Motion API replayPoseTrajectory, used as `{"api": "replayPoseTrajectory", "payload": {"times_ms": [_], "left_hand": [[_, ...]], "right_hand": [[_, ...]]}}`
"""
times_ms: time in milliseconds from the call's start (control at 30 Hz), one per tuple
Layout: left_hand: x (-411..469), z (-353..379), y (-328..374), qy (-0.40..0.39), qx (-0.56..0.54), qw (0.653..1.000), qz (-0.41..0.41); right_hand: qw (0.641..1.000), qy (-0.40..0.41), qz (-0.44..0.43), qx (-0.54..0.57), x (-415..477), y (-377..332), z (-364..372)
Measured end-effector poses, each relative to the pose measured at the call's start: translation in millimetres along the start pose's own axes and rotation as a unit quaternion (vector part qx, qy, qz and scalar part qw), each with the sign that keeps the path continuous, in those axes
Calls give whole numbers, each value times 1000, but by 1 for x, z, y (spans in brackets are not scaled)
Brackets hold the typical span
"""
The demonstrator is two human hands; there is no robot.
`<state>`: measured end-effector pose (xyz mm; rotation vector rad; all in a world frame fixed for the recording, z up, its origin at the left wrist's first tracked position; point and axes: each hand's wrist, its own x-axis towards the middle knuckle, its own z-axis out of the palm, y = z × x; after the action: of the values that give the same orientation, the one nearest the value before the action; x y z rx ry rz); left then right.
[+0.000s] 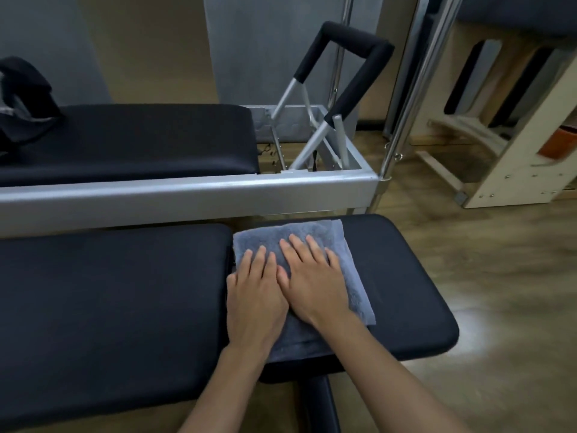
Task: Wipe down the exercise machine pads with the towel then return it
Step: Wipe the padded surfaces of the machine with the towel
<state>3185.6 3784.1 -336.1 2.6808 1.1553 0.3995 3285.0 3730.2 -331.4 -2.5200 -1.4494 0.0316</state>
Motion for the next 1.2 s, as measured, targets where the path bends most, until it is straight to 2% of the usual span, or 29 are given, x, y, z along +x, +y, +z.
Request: {"api": "replayPoseTrajectory", "payload": {"times_ms": [200,400,567,700,833,967,1200], "left_hand": [[-24,-1,32,-20,21,1000,8],[-47,16,95,3,5,999,34],[-29,40,159,-6,-12,998,55],[8,52,180,-34,-24,995,86],[58,53,161,-51,-23,995,87],[90,43,114,-43,-5,997,58],[78,14,22,-24,24,999,-16]], "right_hand": [[1000,5,7,-12,-34,21,-13],[999,11,42,-27,-68,80,-27],[997,1,78,-2,-68,147,-44],[995,2,87,53,-39,177,-49],[996,-10,85,18,15,173,-41],[997,-17,73,-22,61,134,-25],[999,-21,-2,26,76,42,2]]}}
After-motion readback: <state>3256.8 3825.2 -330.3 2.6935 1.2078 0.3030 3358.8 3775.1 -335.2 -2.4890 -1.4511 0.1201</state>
